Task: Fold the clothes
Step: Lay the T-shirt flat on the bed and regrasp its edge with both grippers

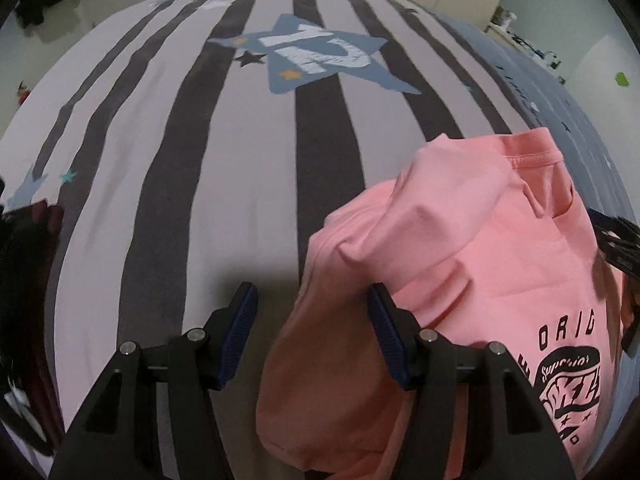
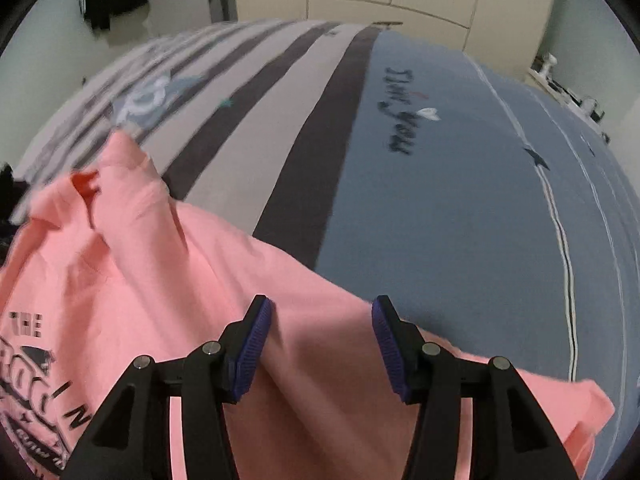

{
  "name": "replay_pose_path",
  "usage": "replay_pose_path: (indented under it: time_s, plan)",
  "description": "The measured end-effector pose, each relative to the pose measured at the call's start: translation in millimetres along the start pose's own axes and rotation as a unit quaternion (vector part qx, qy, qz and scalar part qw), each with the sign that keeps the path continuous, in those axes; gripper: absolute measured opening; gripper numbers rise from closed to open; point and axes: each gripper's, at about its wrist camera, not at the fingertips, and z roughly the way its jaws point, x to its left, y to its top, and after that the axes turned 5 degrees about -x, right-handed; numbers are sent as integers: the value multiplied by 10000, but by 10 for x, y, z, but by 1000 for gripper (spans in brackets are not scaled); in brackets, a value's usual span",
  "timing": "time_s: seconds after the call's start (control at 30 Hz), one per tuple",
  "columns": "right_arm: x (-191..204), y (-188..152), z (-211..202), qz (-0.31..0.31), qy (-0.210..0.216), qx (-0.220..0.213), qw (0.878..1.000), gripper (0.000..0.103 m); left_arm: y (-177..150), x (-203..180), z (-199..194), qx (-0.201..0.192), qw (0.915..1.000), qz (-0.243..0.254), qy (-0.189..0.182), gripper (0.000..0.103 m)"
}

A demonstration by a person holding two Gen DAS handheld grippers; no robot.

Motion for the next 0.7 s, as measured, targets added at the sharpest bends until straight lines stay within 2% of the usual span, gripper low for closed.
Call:
replay_pose_path:
  time_s: [0.1, 0.17, 0.23, 0.3, 0.37, 0.43, 0.5, 0.6, 0.7]
  plan:
    - [-20, 45, 53, 196, 132, -7, 9997, 49, -6, -68, -7, -109, 9995, 205, -223, 53]
    - [16, 34, 69, 104, 234, 0, 9997, 41, -25, -150, 1, -161, 9987, 394, -294, 44]
    - [136, 41, 78, -211, 305, -24, 9993, 19, -43, -234, 1, -229, 9972, 616, -366, 22]
    - [240, 44, 65, -495, 281, -58, 9984, 9, -38, -339, -17, -261, 9950, 853, -450, 4]
    - [283, 23, 37, -624, 104, -132, 9979, 8, -43, -469, -52, -337, 9935, 1036, -331, 3]
    - [258, 19, -18, -630, -192, -258, 9975, 7, 8, -531, -125, -470, 9934, 1005, -286, 3]
    - [134, 42, -112, -397, -513, -410, 9971, 6, 207, -540, -285, -736, 9924, 957, -254, 3]
    - [-256, 131, -259, 110, -831, -557, 9949, 6, 534, -589, -501, -1081, 9898, 897, -231, 3]
    - [-525, 207, -309, 175, -1065, -635, 9921, 6, 891, -691, -631, -1308, 9873, 890, -144, 3]
